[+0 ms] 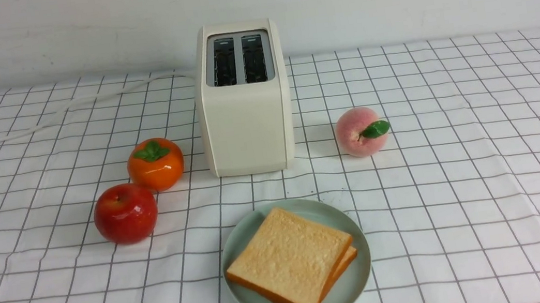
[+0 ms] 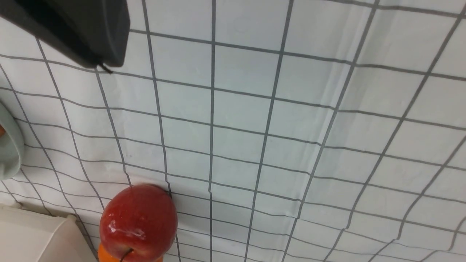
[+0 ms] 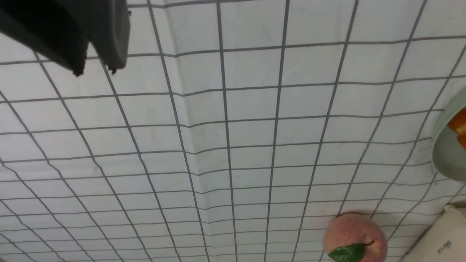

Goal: Take toasted bread from bread machine on white checkered table place on plate.

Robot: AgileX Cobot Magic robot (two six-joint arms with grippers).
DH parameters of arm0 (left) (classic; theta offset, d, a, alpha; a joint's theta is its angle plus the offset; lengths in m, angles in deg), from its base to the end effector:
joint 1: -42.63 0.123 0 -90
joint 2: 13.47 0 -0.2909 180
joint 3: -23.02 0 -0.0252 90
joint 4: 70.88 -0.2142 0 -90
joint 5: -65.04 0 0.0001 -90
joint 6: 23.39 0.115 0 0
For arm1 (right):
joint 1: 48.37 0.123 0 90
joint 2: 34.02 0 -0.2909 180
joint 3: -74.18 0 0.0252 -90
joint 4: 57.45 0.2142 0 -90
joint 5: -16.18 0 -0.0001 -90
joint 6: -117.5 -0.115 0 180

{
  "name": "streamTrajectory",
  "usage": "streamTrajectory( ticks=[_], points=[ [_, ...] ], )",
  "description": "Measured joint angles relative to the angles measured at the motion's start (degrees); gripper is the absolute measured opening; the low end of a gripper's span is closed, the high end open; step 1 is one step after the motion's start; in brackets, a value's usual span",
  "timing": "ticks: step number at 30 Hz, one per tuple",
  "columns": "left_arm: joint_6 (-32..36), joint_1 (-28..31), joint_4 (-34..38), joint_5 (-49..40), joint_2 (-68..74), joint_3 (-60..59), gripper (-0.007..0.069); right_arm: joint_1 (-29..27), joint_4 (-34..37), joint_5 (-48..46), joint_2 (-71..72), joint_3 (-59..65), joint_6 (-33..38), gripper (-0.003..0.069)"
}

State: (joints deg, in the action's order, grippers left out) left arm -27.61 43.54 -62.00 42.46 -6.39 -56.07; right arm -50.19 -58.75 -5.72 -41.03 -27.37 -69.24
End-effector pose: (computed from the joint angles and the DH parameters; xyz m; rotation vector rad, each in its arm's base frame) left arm 0.0323 -0.0063 0.1618 -0.1801 1.8892 -0.1931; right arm 0.0325 -0.0020 0.1662 0.1260 1.8696 0.0367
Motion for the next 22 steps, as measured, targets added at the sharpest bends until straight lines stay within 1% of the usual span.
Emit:
streamTrajectory(
  ticks=[22],
  points=[
    [-0.01,0.0,0.0,0.0,0.0,0.0,0.0006,0.0,0.0,0.0,0.0,0.0,0.0,0.0127]
  ],
)
